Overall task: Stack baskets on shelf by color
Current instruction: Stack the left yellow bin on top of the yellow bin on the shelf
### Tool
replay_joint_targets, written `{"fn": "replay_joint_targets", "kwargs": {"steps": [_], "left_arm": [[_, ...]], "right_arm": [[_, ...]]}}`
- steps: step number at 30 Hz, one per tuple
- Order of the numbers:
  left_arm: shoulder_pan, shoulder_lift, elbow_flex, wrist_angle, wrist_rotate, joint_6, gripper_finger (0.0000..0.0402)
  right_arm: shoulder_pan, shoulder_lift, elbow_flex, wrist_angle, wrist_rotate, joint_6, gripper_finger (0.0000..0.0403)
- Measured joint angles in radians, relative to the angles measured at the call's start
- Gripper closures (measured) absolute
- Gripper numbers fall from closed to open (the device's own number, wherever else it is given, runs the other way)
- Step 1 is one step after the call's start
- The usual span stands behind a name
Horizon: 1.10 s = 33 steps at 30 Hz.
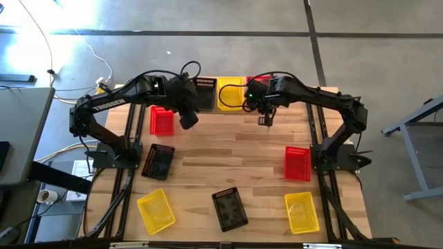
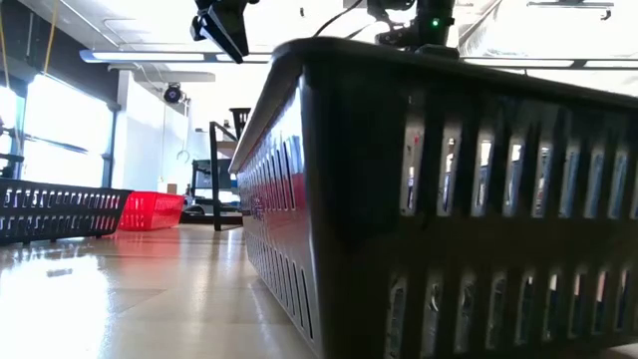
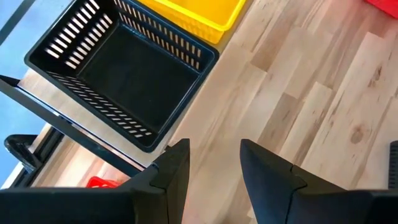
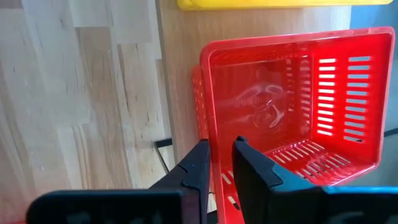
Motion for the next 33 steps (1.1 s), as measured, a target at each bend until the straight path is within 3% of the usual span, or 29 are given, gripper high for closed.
{"fn": "replay_joint_targets", "kwargs": {"steps": [7, 13, 22, 33], "left_arm": [[-0.020, 0.000, 0.000, -0.070, 0.000, 0.000, 0.0270], [-0.100, 0.000, 0.000, -0.180, -0.001, -0.024, 0.0270], [-0.314, 0.000, 0.000, -0.275, 0.061, -0.208, 0.0270], [-0.656, 0.000, 0.000, -0.273, 0.147, -0.491, 0.0270]], "right_arm": [[0.012, -0.016, 0.000, -0.005, 0.000, 0.045, 0.0348], [0.014, -0.065, 0.000, -0.009, -0.001, 0.106, 0.0348], [0.014, -0.157, 0.000, -0.009, -0.008, 0.336, 0.0347], [0.061, -0.196, 0.000, -0.009, -0.046, 0.543, 0.0347]]}}
